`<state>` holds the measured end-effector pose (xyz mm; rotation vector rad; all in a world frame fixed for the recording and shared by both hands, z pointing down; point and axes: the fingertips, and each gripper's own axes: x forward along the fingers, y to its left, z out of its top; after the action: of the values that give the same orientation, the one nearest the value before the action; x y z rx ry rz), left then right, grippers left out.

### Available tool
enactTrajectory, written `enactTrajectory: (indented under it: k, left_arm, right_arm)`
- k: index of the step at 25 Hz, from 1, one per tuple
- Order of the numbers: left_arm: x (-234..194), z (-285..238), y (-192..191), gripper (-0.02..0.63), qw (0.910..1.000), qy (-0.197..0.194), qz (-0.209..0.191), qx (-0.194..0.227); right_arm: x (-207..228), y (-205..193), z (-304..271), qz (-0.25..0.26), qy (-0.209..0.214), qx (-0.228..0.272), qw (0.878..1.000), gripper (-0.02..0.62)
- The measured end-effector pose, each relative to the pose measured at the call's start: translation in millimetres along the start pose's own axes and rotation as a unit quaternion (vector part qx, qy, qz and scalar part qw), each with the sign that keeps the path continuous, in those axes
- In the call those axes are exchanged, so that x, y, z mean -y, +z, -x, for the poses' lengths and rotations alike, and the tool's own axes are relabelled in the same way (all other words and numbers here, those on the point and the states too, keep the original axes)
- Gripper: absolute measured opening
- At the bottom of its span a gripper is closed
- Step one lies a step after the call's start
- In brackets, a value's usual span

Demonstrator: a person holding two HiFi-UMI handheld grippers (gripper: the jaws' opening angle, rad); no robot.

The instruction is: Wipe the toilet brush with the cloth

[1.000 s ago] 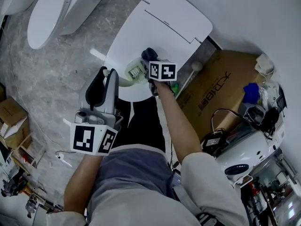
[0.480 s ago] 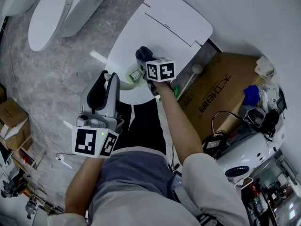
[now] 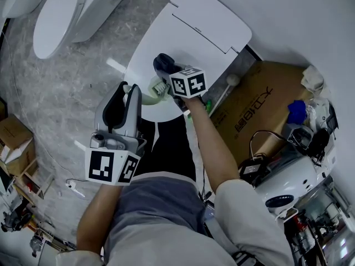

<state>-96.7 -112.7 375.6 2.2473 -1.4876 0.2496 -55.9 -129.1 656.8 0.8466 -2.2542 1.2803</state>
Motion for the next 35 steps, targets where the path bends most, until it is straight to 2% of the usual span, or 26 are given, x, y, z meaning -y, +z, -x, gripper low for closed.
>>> enactTrajectory:
  k: [7, 12, 21, 29, 35]
  left_arm:
    - [0, 0, 0, 0.0, 1.0, 0.001, -0.002, 0.001]
    - [-1, -1, 0, 0.0, 1.0, 0.003, -0.003, 0.001]
    - [-1, 2, 0, 0.0, 0.9999, 0.007, -0.007, 0.004]
    - [-1, 2, -1, 0.0, 0.9999, 0.008, -0.007, 0.006]
    - [-2, 3, -2, 0.0, 0.9999, 0.008, -0.007, 0.007]
  right_arm:
    - [-25, -6, -7, 0.028, 0.047, -0.019, 0.998, 0.107]
    - [-31, -13, -9, 0.046, 0.05, -0.03, 0.997, 0.107]
    - [-42, -19, -4, 0.132, 0.066, -0.058, 0.987, 0.107]
    - [-20, -13, 6, 0.078, 0.046, -0.029, 0.996, 0.107]
    - [-15, -16, 15, 0.058, 0.041, -0.015, 0.997, 0.107]
